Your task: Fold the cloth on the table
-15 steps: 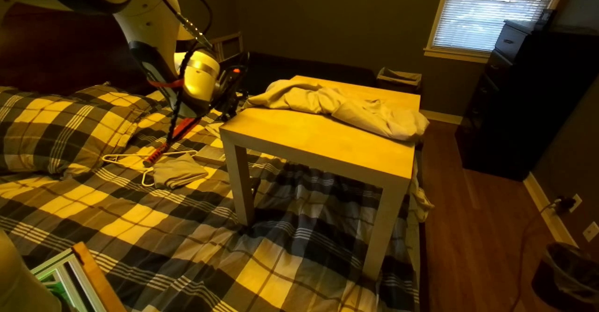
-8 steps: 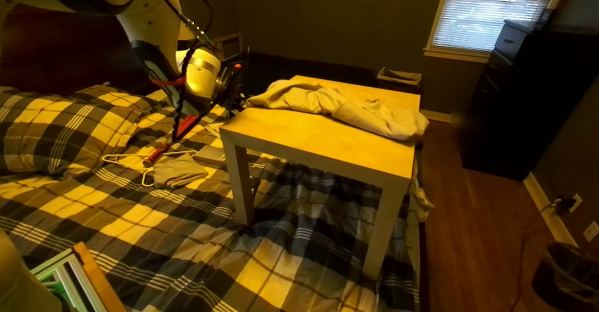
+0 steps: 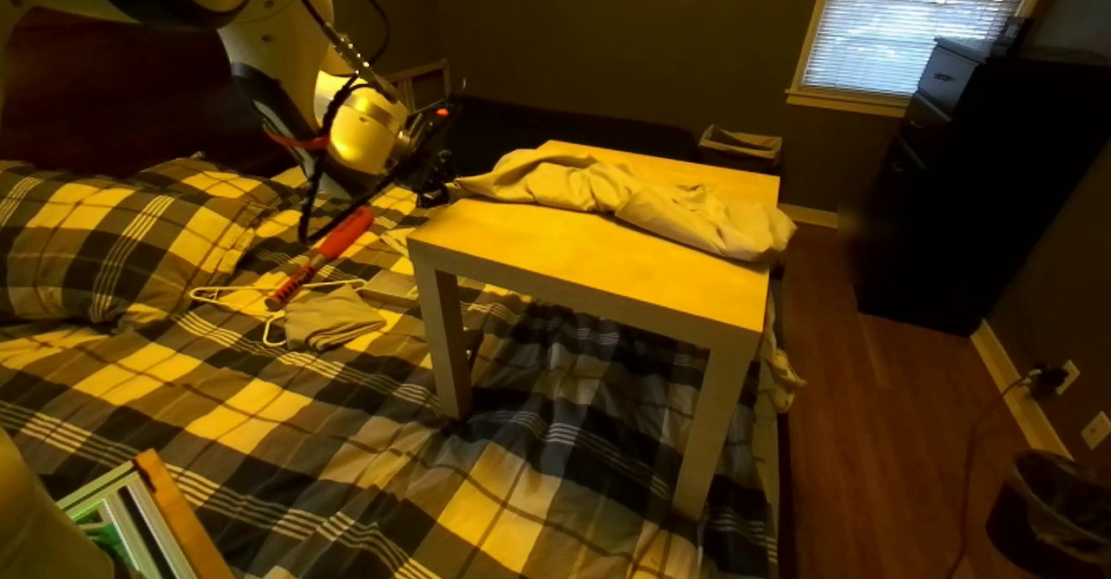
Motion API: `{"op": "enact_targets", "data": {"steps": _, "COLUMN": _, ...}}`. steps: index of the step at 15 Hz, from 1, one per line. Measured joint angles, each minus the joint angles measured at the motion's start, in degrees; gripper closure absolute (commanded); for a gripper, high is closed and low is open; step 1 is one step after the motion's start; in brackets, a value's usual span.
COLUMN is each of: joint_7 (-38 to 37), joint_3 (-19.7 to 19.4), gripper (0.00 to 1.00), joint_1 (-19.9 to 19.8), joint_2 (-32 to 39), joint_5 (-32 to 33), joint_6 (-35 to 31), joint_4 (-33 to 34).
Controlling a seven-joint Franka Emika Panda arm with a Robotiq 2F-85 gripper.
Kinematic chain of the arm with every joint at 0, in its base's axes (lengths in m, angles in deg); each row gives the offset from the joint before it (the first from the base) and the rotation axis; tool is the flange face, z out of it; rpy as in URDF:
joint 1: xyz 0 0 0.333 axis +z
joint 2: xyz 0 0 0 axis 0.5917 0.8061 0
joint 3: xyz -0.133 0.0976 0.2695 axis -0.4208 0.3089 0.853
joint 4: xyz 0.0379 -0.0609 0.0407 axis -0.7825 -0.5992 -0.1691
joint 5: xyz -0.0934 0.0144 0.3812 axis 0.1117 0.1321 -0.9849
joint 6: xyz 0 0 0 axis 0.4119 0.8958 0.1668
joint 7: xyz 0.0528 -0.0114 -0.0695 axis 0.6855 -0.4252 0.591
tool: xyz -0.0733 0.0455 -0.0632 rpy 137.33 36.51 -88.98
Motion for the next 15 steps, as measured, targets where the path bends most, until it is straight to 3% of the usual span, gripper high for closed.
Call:
{"op": "enact_targets", "data": {"steps": 7, "joint_7": 15.01, "joint_3": 17.75, "gripper": 0.99, "joint_1": -14.18, "joint_2": -3.72, "joint_5": -32.68, "joint_6": 0.13, "joint_4": 3.90}}
{"op": "enact_targets", "data": {"steps": 11, "joint_7": 20.82, "joint_3": 24.95, "gripper": 0.99, "joint_1": -18.14, "joint_2": -4.47, "joint_5": -49.69, "joint_6": 0.36, "joint_4": 8.69}}
{"op": "enact_targets", "data": {"steps": 15, "joint_7": 24.71, "joint_3": 21.00, "gripper": 0.99, "joint_1": -13.50, "joint_2": -4.77, "joint_5": -63.75, "joint_6": 0.28, "joint_4": 12.66}}
